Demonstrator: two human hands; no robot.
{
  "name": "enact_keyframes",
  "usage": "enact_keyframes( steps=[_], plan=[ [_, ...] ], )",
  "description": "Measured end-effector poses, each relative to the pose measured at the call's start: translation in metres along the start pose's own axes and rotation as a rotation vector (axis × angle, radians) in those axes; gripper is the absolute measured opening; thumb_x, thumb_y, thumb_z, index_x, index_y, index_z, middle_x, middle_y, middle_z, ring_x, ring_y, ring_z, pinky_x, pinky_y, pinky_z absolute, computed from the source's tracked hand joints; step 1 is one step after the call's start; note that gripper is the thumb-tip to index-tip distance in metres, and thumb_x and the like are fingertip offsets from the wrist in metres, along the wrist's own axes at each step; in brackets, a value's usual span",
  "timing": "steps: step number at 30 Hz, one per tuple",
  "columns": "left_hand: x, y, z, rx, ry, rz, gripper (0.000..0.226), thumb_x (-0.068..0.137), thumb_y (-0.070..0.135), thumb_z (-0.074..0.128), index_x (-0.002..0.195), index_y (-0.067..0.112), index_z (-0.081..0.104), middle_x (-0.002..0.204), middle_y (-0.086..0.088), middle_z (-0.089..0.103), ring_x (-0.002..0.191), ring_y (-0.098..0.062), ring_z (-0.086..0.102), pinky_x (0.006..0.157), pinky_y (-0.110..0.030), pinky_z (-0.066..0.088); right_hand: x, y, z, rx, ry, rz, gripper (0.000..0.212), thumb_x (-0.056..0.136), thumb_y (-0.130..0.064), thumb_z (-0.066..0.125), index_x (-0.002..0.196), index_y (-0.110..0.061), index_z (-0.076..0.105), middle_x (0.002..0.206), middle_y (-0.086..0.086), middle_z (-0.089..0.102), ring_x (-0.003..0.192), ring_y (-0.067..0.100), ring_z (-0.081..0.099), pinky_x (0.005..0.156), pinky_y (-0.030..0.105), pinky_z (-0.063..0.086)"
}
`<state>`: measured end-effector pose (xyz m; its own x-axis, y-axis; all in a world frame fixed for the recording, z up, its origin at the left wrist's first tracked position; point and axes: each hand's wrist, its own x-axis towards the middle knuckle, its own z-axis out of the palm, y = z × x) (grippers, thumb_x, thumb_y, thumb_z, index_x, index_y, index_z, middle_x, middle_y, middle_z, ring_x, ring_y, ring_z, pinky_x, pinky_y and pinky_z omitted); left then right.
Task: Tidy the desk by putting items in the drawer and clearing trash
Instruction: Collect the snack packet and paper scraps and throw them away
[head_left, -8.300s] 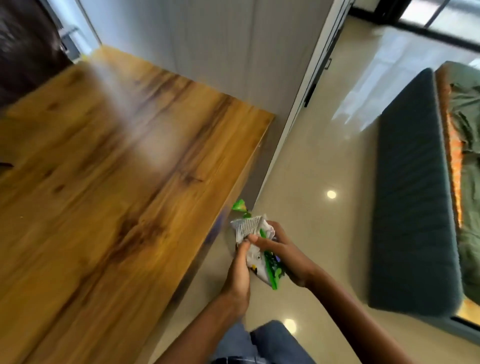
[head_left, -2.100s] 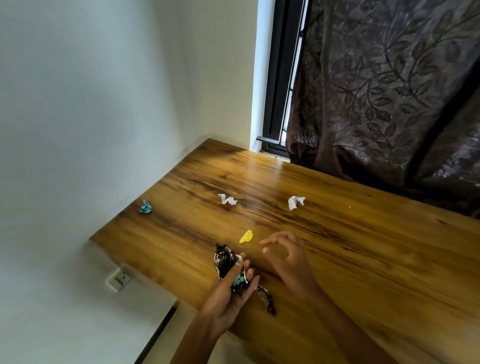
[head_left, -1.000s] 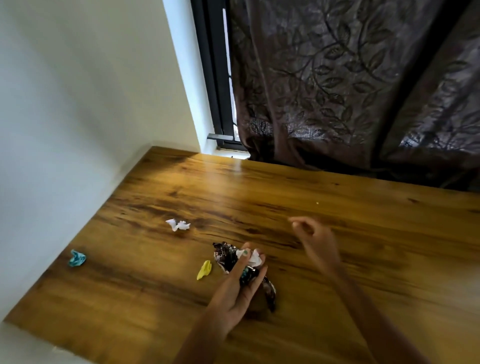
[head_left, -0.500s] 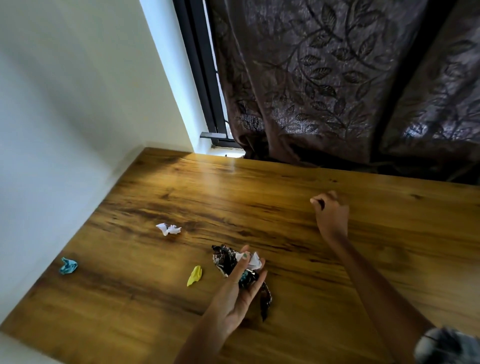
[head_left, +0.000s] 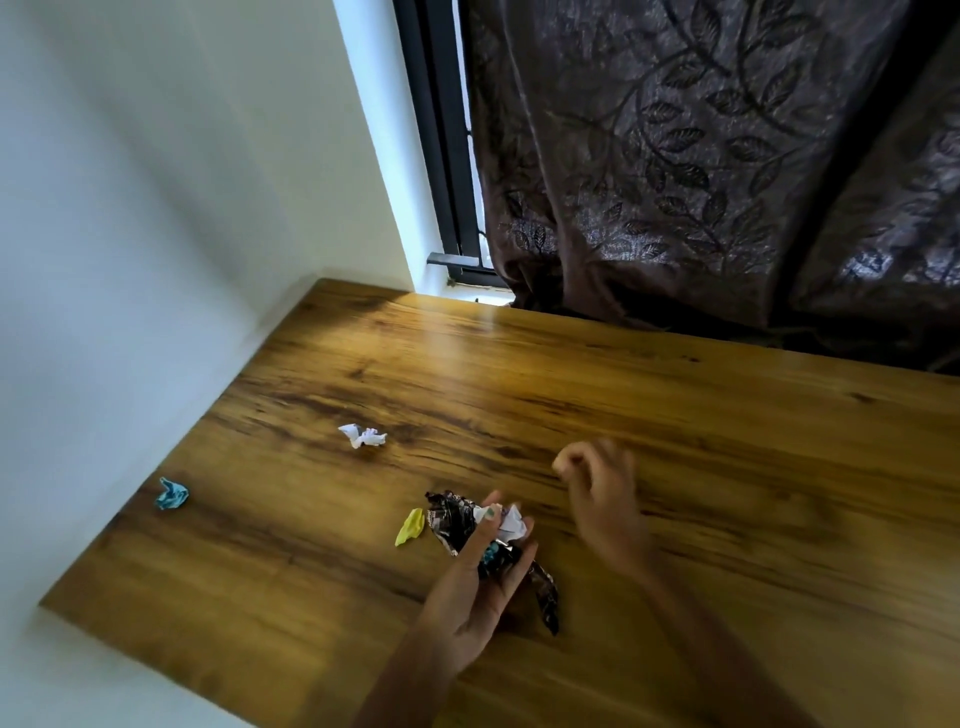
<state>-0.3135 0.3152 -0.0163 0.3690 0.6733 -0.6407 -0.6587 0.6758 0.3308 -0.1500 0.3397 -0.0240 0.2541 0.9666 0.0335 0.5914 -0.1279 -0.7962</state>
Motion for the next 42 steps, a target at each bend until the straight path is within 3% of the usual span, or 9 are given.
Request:
enact_keyframes(
  steps=[7,13,16,20,23,28,33,37,42],
  plan=[
    [-0.015,0.009,-0.008,0.086,-0.125,0.063,0.048,0.085,0.037,0.054,0.129,0.018,0.055,0.122,-0.013,0.065,0.110,-0.021,0.064,0.073,-0.029,0.059,-0.068,-0.052,0.038,-0.160,0.075,-0.264,0.007,0.084,-0.026,0.065,0.087,-0.020,0.063,0.101,-0.004,0.056,0.099,0.013,0.045,0.078,0.030,0.034],
    [-0.032,0.025,-0.032,-0.010,-0.110,0.074,0.041,0.084,0.029,0.053,0.123,0.014,0.060,0.114,-0.014,0.069,0.100,-0.020,0.069,0.066,-0.028,0.059,-0.080,-0.079,0.055,-0.250,0.100,-0.387,0.005,0.080,-0.025,0.067,0.084,-0.023,0.066,0.095,-0.007,0.059,0.094,0.006,0.043,0.073,0.029,0.039],
    [-0.047,0.043,-0.044,-0.063,-0.091,0.097,0.035,0.082,0.024,0.056,0.112,0.010,0.069,0.110,-0.018,0.070,0.097,-0.023,0.070,0.064,-0.029,0.060,-0.085,-0.097,0.066,-0.023,0.001,-0.311,0.003,0.079,-0.023,0.071,0.081,-0.022,0.070,0.092,-0.010,0.059,0.089,0.001,0.052,0.079,0.029,0.043],
    [-0.069,0.071,-0.065,-0.193,-0.040,0.143,0.030,0.081,0.017,0.058,0.109,0.008,0.066,0.101,-0.022,0.071,0.084,-0.025,0.072,0.064,-0.035,0.061,-0.072,-0.121,0.076,0.512,-0.204,0.074,0.011,0.072,-0.023,0.078,0.072,-0.019,0.068,0.079,-0.003,0.070,0.078,0.009,0.065,0.072,0.024,0.053],
    [-0.084,0.094,-0.083,-0.269,0.019,0.196,0.023,0.092,0.015,0.052,0.108,0.007,0.065,0.087,-0.017,0.072,0.073,-0.021,0.072,0.074,-0.040,0.058,-0.051,-0.119,0.089,0.304,-0.181,0.022,0.005,0.079,-0.025,0.072,0.080,-0.022,0.069,0.083,-0.007,0.069,0.072,0.001,0.062,0.065,0.015,0.047],
    [-0.097,0.118,-0.103,-0.316,0.072,0.245,0.022,0.096,0.016,0.045,0.105,0.008,0.064,0.080,-0.015,0.073,0.068,-0.021,0.072,0.068,-0.039,0.058,-0.031,-0.090,0.120,-0.317,-0.232,-0.053,0.034,0.083,-0.025,0.067,0.116,-0.020,0.063,0.119,-0.003,0.052,0.111,0.013,0.047,0.091,0.025,0.041],
    [-0.108,0.136,-0.122,-0.360,0.056,0.263,0.022,0.095,0.016,0.047,0.105,0.008,0.065,0.084,-0.016,0.074,0.072,-0.023,0.073,0.064,-0.039,0.060,-0.030,-0.102,0.146,-0.227,-0.129,-0.041,0.010,0.084,-0.014,0.066,0.092,-0.018,0.070,0.104,-0.002,0.061,0.098,0.014,0.056,0.075,0.018,0.038],
    [-0.113,0.147,-0.134,-0.373,0.045,0.277,0.021,0.094,0.016,0.049,0.105,0.007,0.065,0.086,-0.016,0.074,0.075,-0.024,0.073,0.066,-0.040,0.060,-0.009,-0.136,0.149,-0.132,-0.013,-0.163,0.014,0.084,-0.010,0.065,0.098,-0.015,0.068,0.100,0.000,0.063,0.090,0.011,0.054,0.079,0.026,0.044],
    [-0.116,0.158,-0.145,-0.397,0.037,0.292,0.022,0.092,0.016,0.052,0.104,0.006,0.067,0.092,-0.018,0.074,0.079,-0.026,0.073,0.066,-0.042,0.061,0.033,-0.174,0.158,-0.146,0.064,-0.275,0.021,0.083,0.005,0.059,0.100,0.000,0.070,0.102,0.015,0.067,0.089,0.025,0.062,0.076,0.023,0.044]
  ],
)
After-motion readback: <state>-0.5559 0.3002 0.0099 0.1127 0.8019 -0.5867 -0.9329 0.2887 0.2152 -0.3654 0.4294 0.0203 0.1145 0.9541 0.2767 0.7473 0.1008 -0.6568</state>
